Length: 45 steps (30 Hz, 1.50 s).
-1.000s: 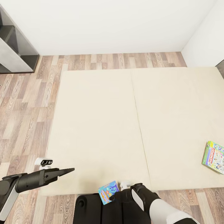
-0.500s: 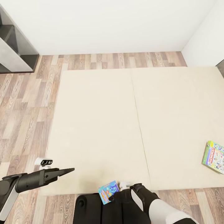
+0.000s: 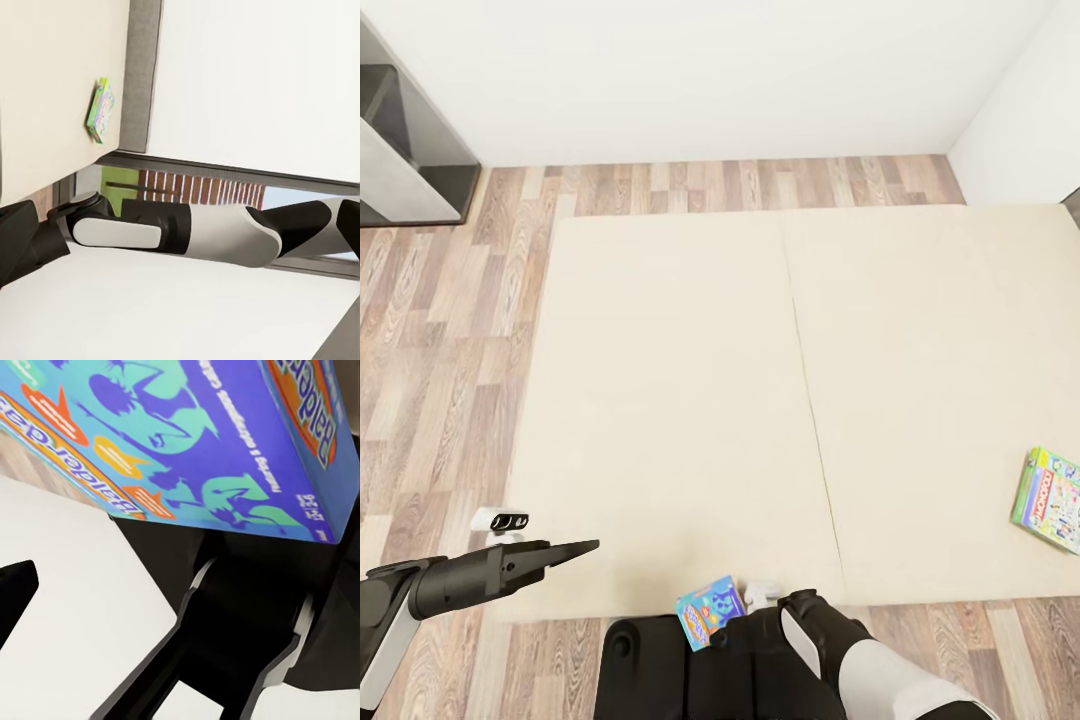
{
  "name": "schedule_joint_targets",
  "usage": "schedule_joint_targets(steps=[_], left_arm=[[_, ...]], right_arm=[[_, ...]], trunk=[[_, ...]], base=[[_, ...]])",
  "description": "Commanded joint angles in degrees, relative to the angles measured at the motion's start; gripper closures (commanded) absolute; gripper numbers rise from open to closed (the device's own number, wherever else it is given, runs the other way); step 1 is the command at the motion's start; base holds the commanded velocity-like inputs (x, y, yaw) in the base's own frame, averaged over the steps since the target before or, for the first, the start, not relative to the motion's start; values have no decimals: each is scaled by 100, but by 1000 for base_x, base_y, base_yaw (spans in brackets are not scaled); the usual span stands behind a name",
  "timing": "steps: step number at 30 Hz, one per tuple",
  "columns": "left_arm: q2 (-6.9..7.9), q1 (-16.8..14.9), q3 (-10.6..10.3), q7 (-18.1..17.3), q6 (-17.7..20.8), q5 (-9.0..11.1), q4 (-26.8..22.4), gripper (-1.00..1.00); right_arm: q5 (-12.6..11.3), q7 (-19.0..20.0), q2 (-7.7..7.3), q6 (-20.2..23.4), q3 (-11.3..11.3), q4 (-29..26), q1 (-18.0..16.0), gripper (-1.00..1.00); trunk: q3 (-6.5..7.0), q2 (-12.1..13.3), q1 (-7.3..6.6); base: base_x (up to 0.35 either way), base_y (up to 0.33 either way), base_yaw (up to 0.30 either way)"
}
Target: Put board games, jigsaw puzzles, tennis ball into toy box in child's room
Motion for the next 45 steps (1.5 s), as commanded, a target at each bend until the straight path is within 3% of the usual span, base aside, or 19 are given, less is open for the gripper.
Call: schedule_joint_targets(steps=[1,19,33,45], left_arm=[[0,-1,-1,-21,61,-2,-2,-100],[2,-1,-1,-21,61,-2,-3,-100],[2,-1,-1,-21,61,-6,2,-100],[2,-1,-1,-21,61,-11,4,-100]], right_arm=[[-59,-7,-4,33,42,-8,-2,-100],[-51,-7,9,32,49,-16,1,-100],[-58,-4,24,21,58,-94,-2,-100],[-59,2,25,-304,68,-105,0,-100]], trunk=[[-15,-9,3],[-174,-9,3],[-187,-9,3],[-187,-9,3]], base=[[0,0,0],[0,0,0],[0,0,0],[0,0,0]])
